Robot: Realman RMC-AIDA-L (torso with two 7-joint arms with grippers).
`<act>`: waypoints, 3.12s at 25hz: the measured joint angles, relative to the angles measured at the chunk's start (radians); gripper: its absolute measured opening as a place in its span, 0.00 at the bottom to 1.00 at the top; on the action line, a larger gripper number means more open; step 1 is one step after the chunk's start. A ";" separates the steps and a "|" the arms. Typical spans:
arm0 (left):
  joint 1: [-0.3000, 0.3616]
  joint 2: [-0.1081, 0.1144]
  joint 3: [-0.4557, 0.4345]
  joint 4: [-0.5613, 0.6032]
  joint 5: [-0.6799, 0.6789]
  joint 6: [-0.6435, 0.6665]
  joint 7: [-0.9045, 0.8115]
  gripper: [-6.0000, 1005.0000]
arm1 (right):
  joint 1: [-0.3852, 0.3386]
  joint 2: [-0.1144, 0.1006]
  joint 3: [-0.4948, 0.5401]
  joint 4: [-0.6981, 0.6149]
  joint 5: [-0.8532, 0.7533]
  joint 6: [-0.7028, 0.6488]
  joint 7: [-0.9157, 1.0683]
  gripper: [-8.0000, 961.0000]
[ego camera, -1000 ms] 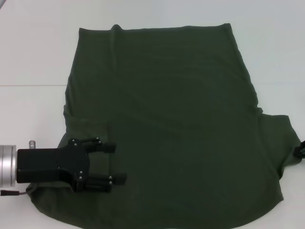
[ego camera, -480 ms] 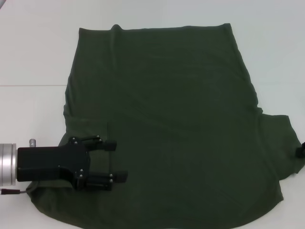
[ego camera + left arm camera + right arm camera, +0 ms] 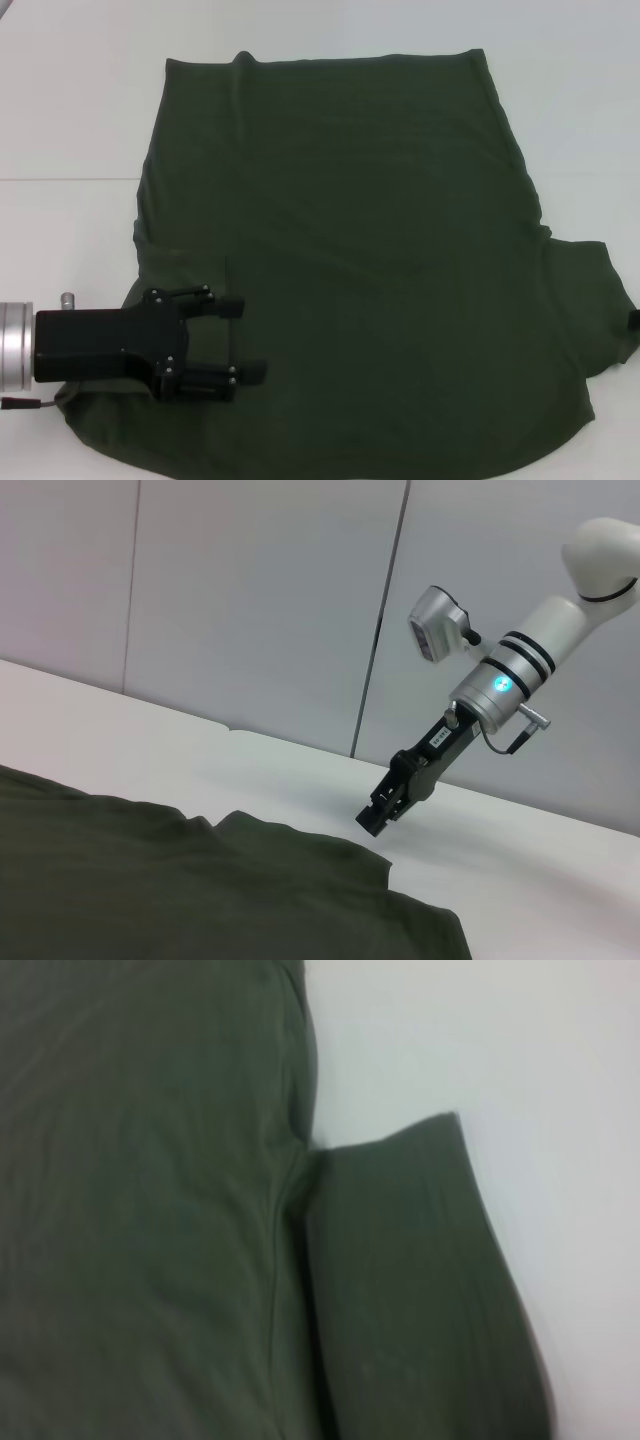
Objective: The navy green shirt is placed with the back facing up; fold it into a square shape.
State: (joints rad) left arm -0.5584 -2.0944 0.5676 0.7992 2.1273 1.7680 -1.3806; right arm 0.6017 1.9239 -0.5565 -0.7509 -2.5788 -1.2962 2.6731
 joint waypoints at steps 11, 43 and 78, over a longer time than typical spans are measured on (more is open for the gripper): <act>-0.002 0.001 0.000 0.000 0.000 -0.001 0.000 0.90 | -0.018 0.001 0.000 0.007 -0.004 0.020 0.001 0.48; -0.003 0.001 0.000 0.000 -0.001 0.001 -0.002 0.90 | 0.012 0.021 -0.008 0.053 0.001 0.085 -0.003 0.74; -0.007 0.002 0.000 -0.011 -0.003 -0.007 0.003 0.90 | 0.021 -0.008 -0.024 0.107 0.045 0.067 0.028 0.61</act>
State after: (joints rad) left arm -0.5655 -2.0928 0.5676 0.7884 2.1241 1.7609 -1.3775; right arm 0.6224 1.9160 -0.5806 -0.6443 -2.5343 -1.2290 2.7006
